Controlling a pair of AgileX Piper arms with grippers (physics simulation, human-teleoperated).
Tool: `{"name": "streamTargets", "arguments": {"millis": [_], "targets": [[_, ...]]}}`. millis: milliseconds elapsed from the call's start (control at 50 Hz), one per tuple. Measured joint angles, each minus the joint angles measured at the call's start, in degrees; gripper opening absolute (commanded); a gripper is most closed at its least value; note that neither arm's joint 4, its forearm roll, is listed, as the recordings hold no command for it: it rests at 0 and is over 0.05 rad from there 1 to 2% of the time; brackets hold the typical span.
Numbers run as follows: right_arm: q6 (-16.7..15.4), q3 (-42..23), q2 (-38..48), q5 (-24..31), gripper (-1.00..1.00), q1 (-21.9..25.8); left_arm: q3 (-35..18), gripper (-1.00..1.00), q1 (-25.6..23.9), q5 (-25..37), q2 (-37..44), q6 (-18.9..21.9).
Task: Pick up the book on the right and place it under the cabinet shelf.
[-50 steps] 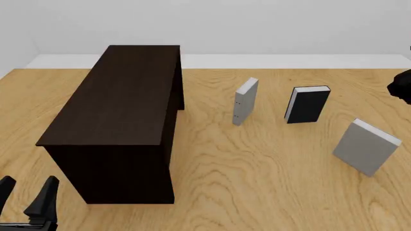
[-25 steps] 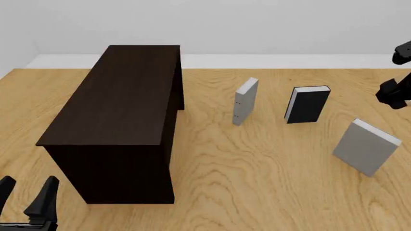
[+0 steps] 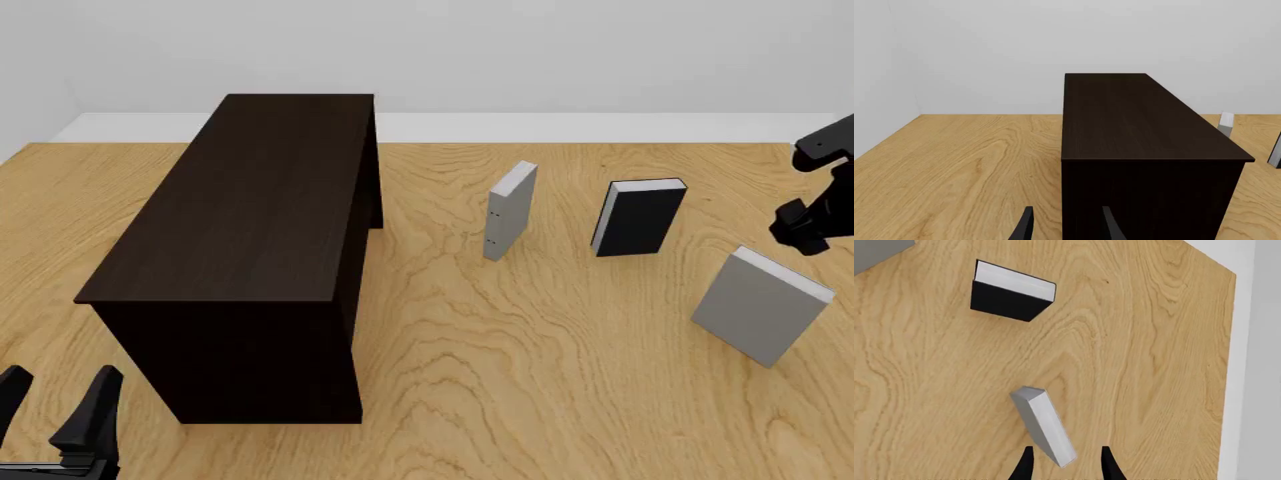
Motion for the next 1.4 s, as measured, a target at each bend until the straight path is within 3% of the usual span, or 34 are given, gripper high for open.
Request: {"name": "streamTargets", "arguments": {"millis": [220, 1400], "targets": [[-1.72, 1.21, 1.52, -1.59, 1.00, -1.09, 0.00, 1.00, 0.00, 0.00, 0.00, 0.00], [-4.68, 7.91, 8.43, -9.48, 1.00, -2.30, 0.00, 1.00, 0.00, 0.00, 0.00, 0.00]]}}
